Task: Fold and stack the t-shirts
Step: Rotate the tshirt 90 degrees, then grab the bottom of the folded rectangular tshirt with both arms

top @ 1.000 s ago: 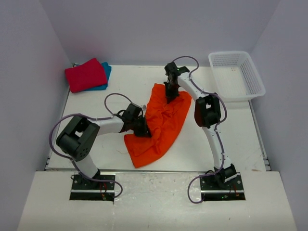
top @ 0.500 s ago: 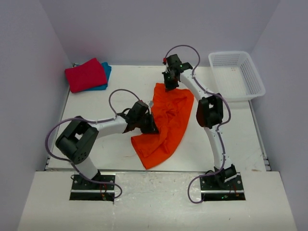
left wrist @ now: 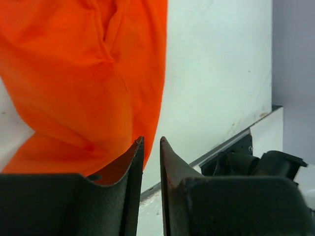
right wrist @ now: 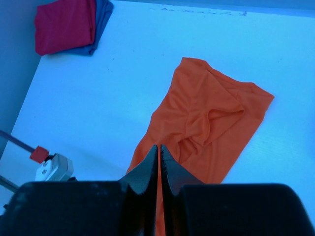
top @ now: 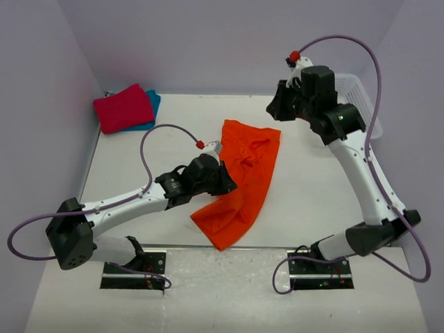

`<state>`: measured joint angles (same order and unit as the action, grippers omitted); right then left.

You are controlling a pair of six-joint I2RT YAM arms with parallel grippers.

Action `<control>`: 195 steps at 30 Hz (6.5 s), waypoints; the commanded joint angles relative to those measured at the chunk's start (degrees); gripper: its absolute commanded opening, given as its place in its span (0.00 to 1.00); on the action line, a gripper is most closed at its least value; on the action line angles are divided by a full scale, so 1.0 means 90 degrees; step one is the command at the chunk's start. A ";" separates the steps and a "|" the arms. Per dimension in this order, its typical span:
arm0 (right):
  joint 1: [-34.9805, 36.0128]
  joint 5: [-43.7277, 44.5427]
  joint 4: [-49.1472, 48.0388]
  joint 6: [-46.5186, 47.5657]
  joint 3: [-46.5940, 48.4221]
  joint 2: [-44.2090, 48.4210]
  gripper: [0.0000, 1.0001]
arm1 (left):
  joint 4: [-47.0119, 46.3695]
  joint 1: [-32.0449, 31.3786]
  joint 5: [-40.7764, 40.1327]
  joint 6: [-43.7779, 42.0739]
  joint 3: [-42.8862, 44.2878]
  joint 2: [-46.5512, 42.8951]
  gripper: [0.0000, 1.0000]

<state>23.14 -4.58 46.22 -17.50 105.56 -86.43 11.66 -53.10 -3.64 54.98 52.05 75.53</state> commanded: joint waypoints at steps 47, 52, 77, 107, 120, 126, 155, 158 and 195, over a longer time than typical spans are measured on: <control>0.2067 -0.0819 -0.0320 -0.1903 -0.5694 0.3150 0.00 | 0.0296 0.3048 0.2494 -0.3648 0.6422 0.7486 0.00; 0.2516 -0.0742 -0.0721 -0.1923 -0.5528 0.2047 0.00 | 0.0403 0.3468 0.2816 -0.3804 0.7202 0.8091 0.00; 0.2957 -0.0077 -0.2010 -0.2099 -0.4921 -0.1578 0.00 | -0.0104 0.4719 0.3578 -0.3599 0.7147 0.7712 0.23; 0.3064 0.0157 -0.1875 -0.2197 -0.4961 -0.0730 0.00 | 0.0989 0.1594 -0.1763 -0.1569 -0.0645 -0.0334 0.80; 0.3054 0.0499 -0.1823 -0.2275 -0.5185 -0.0640 0.00 | 0.1595 0.0608 -0.2066 -0.0533 -0.1594 -0.1145 0.64; 0.3045 0.0392 -0.2175 -0.2353 -0.5195 -0.1333 0.00 | 0.2034 0.0071 -0.2359 -0.0094 -0.1594 -0.1565 0.56; 0.2986 -0.0067 -0.2664 -0.2411 -0.5615 -0.1568 0.00 | 0.2747 -0.0672 -0.3092 0.0610 -0.1057 -0.0013 0.43; 0.2986 -0.0106 -0.2694 -0.2421 -0.5615 -0.1597 0.00 | 0.2747 -0.0672 -0.3179 0.0580 -0.1018 0.0074 0.44; 0.2986 -0.0184 -0.2694 -0.2499 -0.5733 -0.1695 0.00 | 0.3186 -0.0291 -0.3814 0.0746 -0.1427 -0.0012 0.00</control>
<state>49.80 -7.16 18.79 -39.90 54.63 -99.04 37.41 -56.21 -35.00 58.94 40.95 78.17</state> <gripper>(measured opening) 0.003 0.008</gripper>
